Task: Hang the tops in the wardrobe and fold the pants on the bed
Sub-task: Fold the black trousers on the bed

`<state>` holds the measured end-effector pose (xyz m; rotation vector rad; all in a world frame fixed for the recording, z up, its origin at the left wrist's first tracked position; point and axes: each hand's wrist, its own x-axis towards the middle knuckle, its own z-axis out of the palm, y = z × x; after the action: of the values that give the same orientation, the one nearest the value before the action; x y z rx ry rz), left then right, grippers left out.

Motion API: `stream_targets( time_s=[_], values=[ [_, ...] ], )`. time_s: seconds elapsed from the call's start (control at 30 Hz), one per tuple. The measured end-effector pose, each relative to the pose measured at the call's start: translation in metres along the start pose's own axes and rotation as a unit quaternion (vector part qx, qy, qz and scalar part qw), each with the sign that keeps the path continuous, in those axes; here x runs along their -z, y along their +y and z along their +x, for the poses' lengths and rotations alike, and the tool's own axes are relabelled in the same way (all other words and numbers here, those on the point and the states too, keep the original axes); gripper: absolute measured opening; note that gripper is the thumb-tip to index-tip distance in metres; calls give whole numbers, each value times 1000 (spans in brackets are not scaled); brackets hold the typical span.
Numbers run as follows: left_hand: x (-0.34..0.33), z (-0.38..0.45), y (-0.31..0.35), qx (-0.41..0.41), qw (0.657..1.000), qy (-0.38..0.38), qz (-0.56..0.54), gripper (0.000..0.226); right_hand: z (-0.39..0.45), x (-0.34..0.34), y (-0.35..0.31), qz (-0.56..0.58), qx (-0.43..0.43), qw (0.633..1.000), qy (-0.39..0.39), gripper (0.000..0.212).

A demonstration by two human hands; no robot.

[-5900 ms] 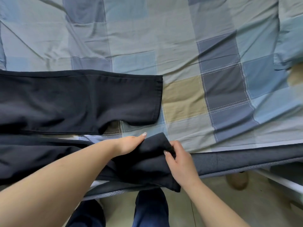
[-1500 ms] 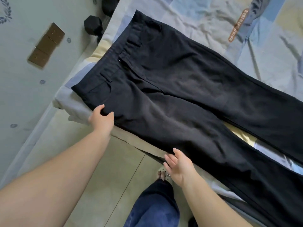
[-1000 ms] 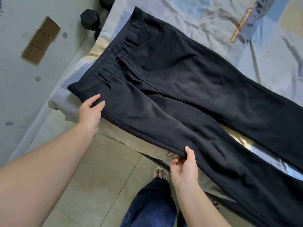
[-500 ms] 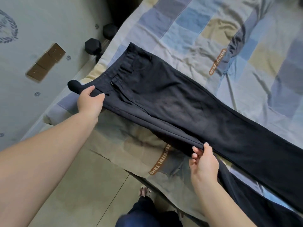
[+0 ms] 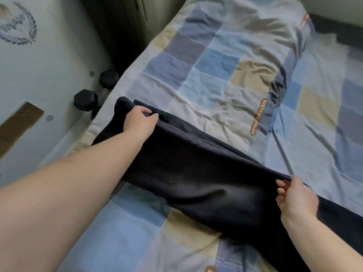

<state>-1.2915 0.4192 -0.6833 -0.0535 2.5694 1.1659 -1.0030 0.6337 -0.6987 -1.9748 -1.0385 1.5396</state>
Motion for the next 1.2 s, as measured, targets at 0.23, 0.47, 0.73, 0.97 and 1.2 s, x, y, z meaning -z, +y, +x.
stream_targets(
  time_s=[0.23,0.47,0.73,0.97,1.2],
  values=[
    [-39,51,-10,-32,993,-103,43,59,58,-40,17,-63,45,993,-90,28],
    [-16,63,-67,-59,953,42,293,60,52,-69,52,-486,211,817,-226,49],
    [20,60,-102,-88,974,98,187,29,36,-87,46,-565,236,753,-242,62],
    [43,59,-112,-4,965,109,237,29,14,-108,54,-582,278,694,-321,67],
    [1,19,-66,-198,952,58,225,56,16,-96,48,-525,298,726,-329,59]
  ],
)
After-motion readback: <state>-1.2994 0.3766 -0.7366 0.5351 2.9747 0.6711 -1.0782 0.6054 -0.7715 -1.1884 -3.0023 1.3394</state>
